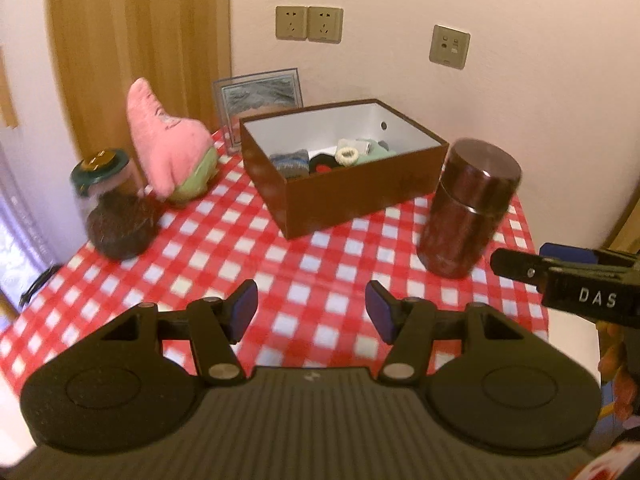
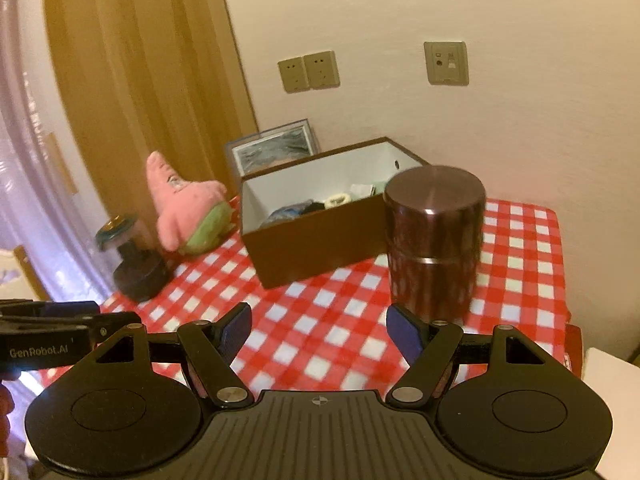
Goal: Organize soft objects
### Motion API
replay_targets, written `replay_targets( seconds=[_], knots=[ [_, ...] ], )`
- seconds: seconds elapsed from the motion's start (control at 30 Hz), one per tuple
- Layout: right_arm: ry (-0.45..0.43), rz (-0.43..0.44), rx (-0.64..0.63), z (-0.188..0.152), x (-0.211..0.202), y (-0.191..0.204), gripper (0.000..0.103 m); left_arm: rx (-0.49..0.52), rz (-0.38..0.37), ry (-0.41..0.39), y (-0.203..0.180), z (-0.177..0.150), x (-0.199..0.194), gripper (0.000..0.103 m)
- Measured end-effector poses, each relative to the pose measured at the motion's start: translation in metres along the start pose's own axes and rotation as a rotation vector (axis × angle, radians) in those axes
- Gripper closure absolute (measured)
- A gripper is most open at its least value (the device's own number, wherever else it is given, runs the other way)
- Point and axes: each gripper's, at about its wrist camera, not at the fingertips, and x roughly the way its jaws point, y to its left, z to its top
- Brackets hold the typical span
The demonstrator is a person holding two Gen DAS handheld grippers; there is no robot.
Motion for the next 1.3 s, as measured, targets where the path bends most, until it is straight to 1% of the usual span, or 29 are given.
replay_targets(
  seconds=[0.2, 0.47, 0.63, 0.77, 0.97, 1.13, 1.3],
  knots=[
    [0.029, 0.074, -0.05, -0.031, -0.049, -0.02, 0.029, -0.045, 0.065, 0.012, -0.043, -0.043, -0.043, 0.046],
    [0.06, 0.143, -0.103, -0.07, -0.116, -0.051, 0.029, -0.105, 0.145, 0.005, -0.111, -0.102, -0.106, 0.046],
    [0.085, 0.172, -0.119, -0.089, -0.154, -0.066, 0.029, -0.133, 0.155, 0.019, -0.145, -0.131, -0.137, 0.046],
    [0.094, 0.185, -0.122, -0.098, -0.175, -0.074, 0.029, -0.135, 0.165, 0.037, -0.165, -0.146, -0.155, 0.046],
    [0.128, 0.171, -0.104, -0.109, -0.188, -0.08, 0.029, -0.118, 0.166, 0.06, -0.178, -0.158, -0.169, 0.046],
    [0.153, 0.145, -0.088, -0.118, -0.19, -0.077, 0.029, -0.101, 0.152, 0.07, -0.177, -0.162, -0.174, 0.046],
    [0.178, 0.113, -0.056, -0.128, -0.19, -0.069, 0.029, -0.079, 0.141, 0.088, -0.168, -0.166, -0.176, 0.046]
  ],
)
